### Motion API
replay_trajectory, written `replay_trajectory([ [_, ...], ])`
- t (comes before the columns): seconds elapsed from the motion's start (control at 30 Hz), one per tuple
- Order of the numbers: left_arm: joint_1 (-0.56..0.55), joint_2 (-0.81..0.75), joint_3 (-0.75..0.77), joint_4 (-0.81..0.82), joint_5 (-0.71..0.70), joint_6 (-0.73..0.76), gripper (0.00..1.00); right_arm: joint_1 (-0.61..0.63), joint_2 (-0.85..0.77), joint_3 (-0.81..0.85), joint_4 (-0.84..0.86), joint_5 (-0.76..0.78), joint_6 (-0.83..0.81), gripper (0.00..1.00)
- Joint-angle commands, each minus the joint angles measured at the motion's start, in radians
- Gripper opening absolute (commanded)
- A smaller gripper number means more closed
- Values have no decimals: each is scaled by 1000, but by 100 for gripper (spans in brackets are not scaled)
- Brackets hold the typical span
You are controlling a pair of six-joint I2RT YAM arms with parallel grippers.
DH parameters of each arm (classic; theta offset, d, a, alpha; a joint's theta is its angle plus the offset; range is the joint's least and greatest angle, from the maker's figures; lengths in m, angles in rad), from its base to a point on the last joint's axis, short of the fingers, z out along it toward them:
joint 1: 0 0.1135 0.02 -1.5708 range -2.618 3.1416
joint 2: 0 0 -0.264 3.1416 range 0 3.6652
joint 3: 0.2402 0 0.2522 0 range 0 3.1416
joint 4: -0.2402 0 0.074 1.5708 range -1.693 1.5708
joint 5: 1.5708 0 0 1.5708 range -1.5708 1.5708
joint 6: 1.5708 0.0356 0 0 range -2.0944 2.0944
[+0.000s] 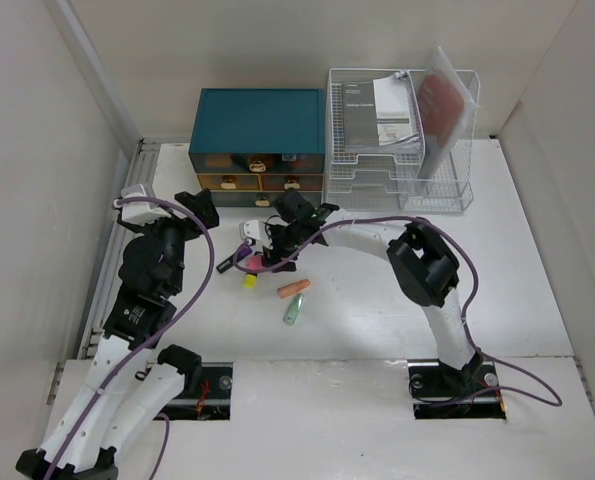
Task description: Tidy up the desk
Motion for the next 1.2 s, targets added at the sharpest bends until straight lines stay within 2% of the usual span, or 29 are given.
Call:
replay_trajectory([
  [0.0, 3, -13, -2, 51, 6, 5, 96, 3, 13, 27, 23, 13, 35, 72],
  [0.1, 3, -13, -11, 51, 16, 5, 95, 3, 13, 27, 32, 13, 46, 55],
  [0.13, 3, -4, -11, 63, 25, 5, 95, 3, 13, 16, 32, 13, 46, 45],
  [0.2, 3, 8, -20, 63, 37, -4, 94, 3, 1, -10, 57, 13, 60, 35],
  [0.33, 3, 45, -20, 63, 60, -4, 91, 3, -62, -51, 57, 13, 60, 24],
  [0.43, 3, 56, -20, 74, 80, -13, 85, 3, -108, -62, 16, -7, 60, 12],
  [0.57, 3, 100, -29, 84, 101, -24, 79, 3, -265, -97, -6, -7, 81, 8],
  [0.6, 3, 112, -29, 94, 127, -33, 79, 3, -295, -97, -6, 33, 95, 2],
  [0.63, 3, 128, -29, 103, 141, -33, 79, 3, -321, -106, -6, 65, 113, 0],
  [0.77, 32, 270, -29, 129, 264, -64, 78, -12, -428, -107, 15, 208, 224, 0],
  [0.93, 66, 421, 38, 120, 332, -82, 77, -93, -545, -94, 6, 193, 365, 0],
  [1.17, 144, 557, 57, 179, 329, -75, 68, -236, -686, -94, 41, 37, 518, 0],
])
